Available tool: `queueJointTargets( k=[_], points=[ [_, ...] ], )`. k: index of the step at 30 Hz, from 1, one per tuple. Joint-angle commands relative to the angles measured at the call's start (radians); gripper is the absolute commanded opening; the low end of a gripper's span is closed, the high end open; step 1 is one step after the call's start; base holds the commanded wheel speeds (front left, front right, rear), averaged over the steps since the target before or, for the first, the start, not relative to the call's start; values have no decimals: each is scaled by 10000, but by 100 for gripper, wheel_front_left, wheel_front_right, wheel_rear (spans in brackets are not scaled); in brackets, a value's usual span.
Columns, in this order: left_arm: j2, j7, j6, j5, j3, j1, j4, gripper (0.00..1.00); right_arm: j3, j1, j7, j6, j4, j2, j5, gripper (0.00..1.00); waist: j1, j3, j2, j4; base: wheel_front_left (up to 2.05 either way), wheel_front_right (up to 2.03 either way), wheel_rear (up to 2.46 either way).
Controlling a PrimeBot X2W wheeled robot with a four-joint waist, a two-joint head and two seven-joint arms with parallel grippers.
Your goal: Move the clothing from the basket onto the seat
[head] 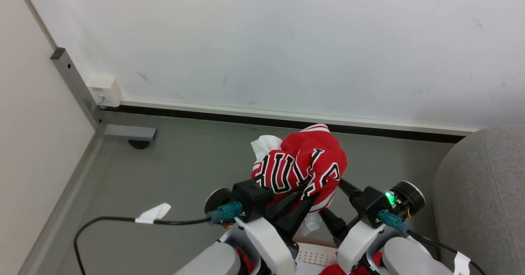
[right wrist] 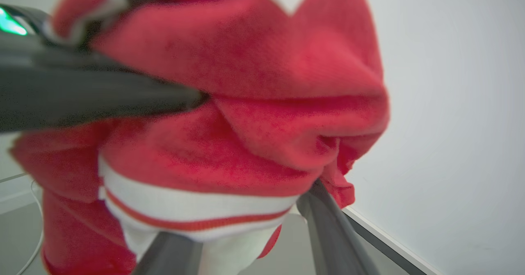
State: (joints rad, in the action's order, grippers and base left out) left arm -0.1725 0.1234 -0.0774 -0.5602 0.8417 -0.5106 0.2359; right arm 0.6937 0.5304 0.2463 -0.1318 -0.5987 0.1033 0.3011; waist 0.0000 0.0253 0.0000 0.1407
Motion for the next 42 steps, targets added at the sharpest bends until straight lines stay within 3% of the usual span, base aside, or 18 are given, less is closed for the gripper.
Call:
queueJointTargets(
  k=[1, 9, 19, 20, 21, 23, 24, 25, 33, 42],
  points=[
    [-26, -43, 30, 8, -20, 124, 37, 0, 36, 128, 67, 21, -14, 78, 75, 0, 0, 2, 0, 20, 0, 0, 0],
    [-247, 106, 234, -181, -320, 141, 169, 0, 40, -98, 196, 21, 276, 164, 527, 0, 0, 95, 0, -26, 0, 0, 0],
    [-494, 428, 531, -201, -640, 104, 309, 0, -729, -864, 185, 21, 1466, 59, 1048, 0, 0, 236, 0, -408, 0, 0, 0],
    [-482, 463, 543, -178, -614, 120, 294, 5, -851, -944, 186, 21, 1580, 23, 1143, 0, 0, 239, 0, -449, 0, 0, 0],
    [-473, 508, 575, -147, -598, 138, 272, 22, -979, -1038, 186, 21, 1705, -7, 1263, 0, 0, 241, 0, -489, 0, 0, 0],
    [-491, 561, 638, 2, -539, 93, 217, 42, -1240, -1143, 186, 21, 1922, -72, 1469, 0, 0, 282, 0, -562, 0, 0, 0],
    [-436, 574, 647, -5, -521, 89, 180, 61, -1386, -1202, 187, 21, 2017, -84, 1551, 0, 0, 298, 0, -580, 0, 0, 0],
    [-404, 609, 653, 3, -508, 81, 138, 100, -1548, -1269, 185, 21, 2078, -92, 1590, 0, 0, 309, 0, -600, 0, 0, 0],
    [-567, 716, 796, 235, -487, 22, -150, 100, -2625, -1452, 186, 21, 2788, 89, 1394, 0, 0, 564, 0, -1089, 0, 0, 0],
    [-882, 847, 840, 357, -476, 14, -478, 100, -3320, -1679, 187, 21, 3270, 187, 1347, 0, 0, 943, 0, -2340, 0, 0, 0]
  ],
)
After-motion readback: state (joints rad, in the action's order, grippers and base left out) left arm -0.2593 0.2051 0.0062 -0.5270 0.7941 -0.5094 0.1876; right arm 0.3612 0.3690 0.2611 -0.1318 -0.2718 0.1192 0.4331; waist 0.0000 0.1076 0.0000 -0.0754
